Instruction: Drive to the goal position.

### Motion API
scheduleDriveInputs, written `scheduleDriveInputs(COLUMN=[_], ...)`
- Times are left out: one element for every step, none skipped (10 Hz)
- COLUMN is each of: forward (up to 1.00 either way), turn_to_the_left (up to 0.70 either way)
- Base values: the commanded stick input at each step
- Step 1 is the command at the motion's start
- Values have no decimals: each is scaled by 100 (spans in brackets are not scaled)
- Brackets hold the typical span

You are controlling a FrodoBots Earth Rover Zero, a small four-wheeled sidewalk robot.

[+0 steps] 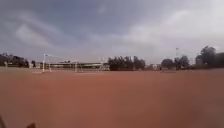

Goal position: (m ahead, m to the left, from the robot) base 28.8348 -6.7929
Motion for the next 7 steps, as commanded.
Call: scheduleDriveInputs(forward=[70,70,70,70,70,70,70], turn_to_the_left=[0,0,0,0,0,0,0])
